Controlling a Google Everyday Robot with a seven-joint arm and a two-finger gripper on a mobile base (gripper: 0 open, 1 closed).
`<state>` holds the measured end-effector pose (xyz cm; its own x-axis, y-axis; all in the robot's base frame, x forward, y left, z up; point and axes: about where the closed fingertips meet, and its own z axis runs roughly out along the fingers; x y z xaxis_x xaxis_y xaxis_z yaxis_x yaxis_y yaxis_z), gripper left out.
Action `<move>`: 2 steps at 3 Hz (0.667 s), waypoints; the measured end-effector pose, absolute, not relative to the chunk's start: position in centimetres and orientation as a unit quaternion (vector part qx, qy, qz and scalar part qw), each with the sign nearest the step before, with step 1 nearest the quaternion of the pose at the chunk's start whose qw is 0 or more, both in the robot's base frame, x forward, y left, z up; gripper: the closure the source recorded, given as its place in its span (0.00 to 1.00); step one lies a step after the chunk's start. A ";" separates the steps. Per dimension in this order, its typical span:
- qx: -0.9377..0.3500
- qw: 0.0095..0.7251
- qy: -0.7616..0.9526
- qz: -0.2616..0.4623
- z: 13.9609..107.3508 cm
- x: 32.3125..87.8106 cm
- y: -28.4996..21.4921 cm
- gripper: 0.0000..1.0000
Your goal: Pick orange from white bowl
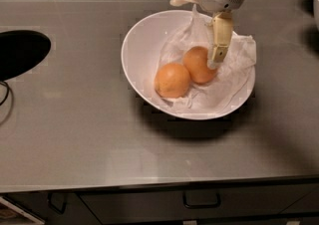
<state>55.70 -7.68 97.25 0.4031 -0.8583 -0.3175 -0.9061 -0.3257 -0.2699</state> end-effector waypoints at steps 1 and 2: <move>-0.811 0.200 0.547 0.054 96.9 56.1 -7.7 0.00; -0.814 0.190 0.547 0.054 96.4 56.5 -7.7 0.00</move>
Offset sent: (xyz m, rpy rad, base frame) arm -0.0024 -0.0106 -0.0154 -0.0838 0.0741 0.0155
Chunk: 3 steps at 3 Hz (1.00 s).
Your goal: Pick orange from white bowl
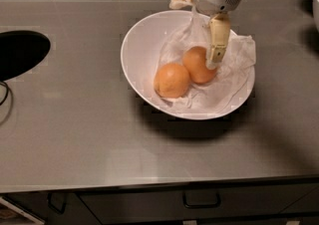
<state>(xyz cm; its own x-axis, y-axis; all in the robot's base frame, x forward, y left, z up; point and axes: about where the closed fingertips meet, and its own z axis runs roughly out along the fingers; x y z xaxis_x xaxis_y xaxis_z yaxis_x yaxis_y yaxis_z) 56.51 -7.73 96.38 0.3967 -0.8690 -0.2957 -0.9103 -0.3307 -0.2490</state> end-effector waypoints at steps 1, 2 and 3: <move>-0.814 0.187 0.547 0.056 96.1 56.6 -7.9 0.04; -0.812 0.183 0.551 0.061 95.4 56.6 -8.4 0.15; -0.811 0.181 0.553 0.064 95.0 56.6 -8.7 0.16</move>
Offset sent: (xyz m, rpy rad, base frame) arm -0.0143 -0.0235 -0.0187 -0.0363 0.0923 0.0036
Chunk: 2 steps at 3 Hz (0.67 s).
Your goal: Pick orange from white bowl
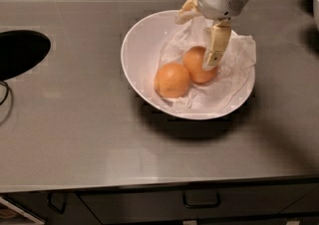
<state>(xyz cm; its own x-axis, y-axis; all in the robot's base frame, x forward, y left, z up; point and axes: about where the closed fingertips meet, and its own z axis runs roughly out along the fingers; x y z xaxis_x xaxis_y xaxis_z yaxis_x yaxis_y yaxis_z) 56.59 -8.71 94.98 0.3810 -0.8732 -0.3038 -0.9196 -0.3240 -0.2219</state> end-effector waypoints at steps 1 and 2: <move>-0.810 0.178 0.554 0.069 94.4 56.5 -9.1 0.18; -0.810 0.174 0.555 0.080 93.4 56.6 -9.5 0.19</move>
Offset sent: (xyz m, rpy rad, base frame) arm -0.0145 -0.0217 -0.0264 -0.0151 0.1115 0.0189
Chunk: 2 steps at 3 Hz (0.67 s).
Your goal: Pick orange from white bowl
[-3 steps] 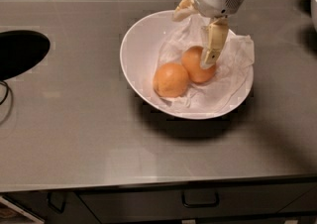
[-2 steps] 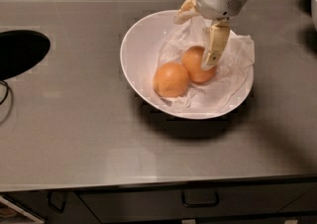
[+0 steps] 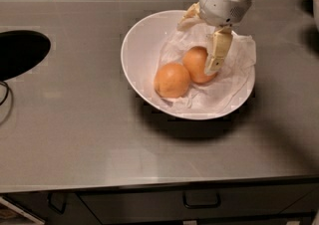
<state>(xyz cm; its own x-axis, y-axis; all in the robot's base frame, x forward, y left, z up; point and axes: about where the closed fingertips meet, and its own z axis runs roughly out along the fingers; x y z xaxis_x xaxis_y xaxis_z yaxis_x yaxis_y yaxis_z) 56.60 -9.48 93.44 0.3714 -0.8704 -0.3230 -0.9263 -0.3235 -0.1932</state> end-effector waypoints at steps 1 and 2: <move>-0.807 0.172 0.557 0.090 92.4 56.7 -9.9 0.21; -0.807 0.169 0.559 0.093 91.8 56.7 -10.1 0.23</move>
Offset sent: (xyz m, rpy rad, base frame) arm -0.0136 -0.0196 -0.0262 -0.0188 0.0927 0.0082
